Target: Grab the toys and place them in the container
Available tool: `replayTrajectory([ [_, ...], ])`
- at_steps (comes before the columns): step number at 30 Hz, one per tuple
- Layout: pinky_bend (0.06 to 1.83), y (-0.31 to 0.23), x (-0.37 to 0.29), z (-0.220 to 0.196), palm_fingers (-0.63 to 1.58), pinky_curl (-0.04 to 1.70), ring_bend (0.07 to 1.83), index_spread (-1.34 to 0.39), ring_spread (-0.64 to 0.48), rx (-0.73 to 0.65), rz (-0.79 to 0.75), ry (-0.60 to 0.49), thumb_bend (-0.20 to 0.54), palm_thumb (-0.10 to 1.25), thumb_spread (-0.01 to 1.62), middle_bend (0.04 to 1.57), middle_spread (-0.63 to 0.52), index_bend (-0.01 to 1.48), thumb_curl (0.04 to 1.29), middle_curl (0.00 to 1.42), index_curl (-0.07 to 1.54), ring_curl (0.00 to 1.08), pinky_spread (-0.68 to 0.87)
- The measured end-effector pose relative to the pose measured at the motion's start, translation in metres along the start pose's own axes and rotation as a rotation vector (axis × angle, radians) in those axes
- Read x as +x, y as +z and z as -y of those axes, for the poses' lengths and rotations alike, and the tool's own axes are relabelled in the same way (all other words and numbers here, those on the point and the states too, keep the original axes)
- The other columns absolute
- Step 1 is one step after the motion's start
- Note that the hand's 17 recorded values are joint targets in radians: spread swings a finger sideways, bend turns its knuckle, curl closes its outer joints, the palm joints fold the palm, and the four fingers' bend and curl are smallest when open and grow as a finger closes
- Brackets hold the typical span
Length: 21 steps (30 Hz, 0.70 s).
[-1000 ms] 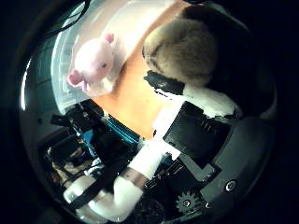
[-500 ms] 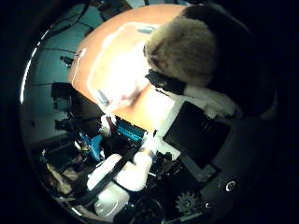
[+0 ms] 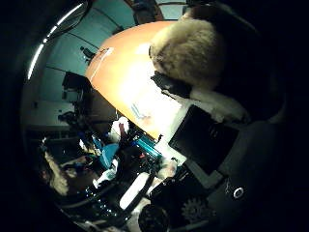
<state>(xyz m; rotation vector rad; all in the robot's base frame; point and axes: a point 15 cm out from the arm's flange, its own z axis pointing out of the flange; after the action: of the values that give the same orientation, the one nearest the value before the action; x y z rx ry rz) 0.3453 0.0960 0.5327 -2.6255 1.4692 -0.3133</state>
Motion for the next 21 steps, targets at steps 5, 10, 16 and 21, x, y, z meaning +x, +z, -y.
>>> replayTrajectory([
  [5,1.18,0.005,-0.036,0.032,1.08,1.06,1.34,-0.25,-0.24,0.058,0.056,-0.034,-0.012,1.07,1.09,1.28,-0.17,1.02,0.59,0.89,0.95,0.83,-0.21],
  [10,1.17,0.016,-0.062,0.063,1.08,1.08,1.33,-0.25,-0.24,0.096,0.078,-0.066,-0.013,1.06,1.09,1.28,-0.17,1.02,0.6,0.89,0.95,0.83,-0.21],
  [16,1.15,0.04,-0.085,0.098,1.08,1.1,1.33,-0.25,-0.25,0.124,0.097,-0.076,-0.012,1.06,1.09,1.28,-0.17,1.02,0.61,0.9,0.95,0.84,-0.21],
  [21,1.15,0.064,-0.097,0.121,1.07,1.11,1.33,-0.25,-0.25,0.123,0.105,-0.076,-0.016,1.03,1.11,1.27,-0.17,1.01,0.6,0.9,0.95,0.84,-0.21],
])
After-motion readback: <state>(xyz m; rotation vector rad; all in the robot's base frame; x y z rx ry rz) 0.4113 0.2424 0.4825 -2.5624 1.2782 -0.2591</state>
